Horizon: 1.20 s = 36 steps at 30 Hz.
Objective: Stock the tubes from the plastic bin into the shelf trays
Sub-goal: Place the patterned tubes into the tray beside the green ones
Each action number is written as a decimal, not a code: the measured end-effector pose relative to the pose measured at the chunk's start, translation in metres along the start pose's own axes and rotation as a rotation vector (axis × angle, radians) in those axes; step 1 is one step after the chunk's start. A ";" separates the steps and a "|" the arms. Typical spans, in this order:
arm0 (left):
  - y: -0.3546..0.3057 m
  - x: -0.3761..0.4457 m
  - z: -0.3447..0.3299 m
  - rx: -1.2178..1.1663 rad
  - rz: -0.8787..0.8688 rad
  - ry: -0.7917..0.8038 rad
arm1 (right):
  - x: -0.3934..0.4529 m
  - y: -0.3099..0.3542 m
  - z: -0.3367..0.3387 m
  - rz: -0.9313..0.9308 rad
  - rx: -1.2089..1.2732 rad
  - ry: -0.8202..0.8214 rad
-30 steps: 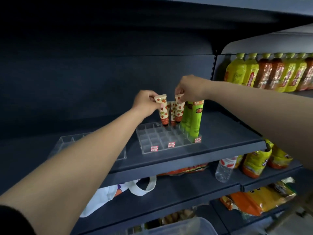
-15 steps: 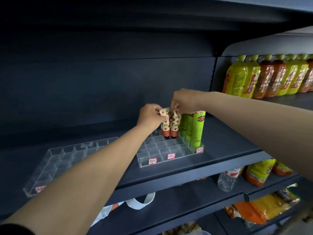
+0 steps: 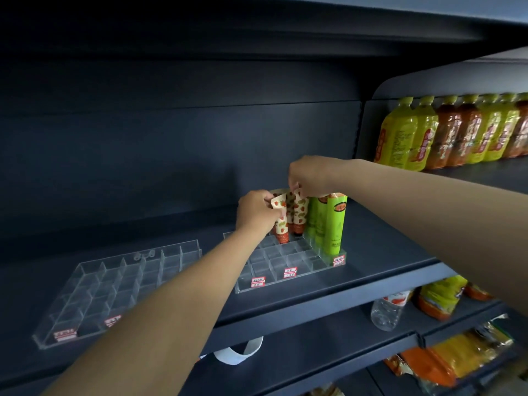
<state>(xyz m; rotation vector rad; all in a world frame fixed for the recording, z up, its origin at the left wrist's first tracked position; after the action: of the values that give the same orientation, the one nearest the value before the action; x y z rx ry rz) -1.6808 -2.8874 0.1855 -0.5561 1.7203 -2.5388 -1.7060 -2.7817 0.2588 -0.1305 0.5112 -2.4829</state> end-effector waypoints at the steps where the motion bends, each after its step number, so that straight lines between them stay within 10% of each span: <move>1: 0.001 0.000 0.000 -0.002 0.000 -0.010 | 0.001 0.001 -0.001 0.002 -0.021 0.002; 36: -0.007 0.003 0.000 0.045 -0.034 0.068 | 0.001 -0.001 -0.002 -0.094 -0.043 0.021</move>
<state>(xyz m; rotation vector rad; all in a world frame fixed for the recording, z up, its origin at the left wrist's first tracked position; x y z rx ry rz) -1.6827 -2.8851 0.1921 -0.5071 1.6835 -2.6421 -1.7078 -2.7813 0.2572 -0.1487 0.5794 -2.5680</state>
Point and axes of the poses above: each hand's wrist, its own x-axis towards the middle knuckle, its own z-axis out of the back of the hand, y = z × x, the point moved 5 cm from there along x, towards the middle knuckle, and after that the axes turned 12 degrees about -x, right-handed, at the moved point
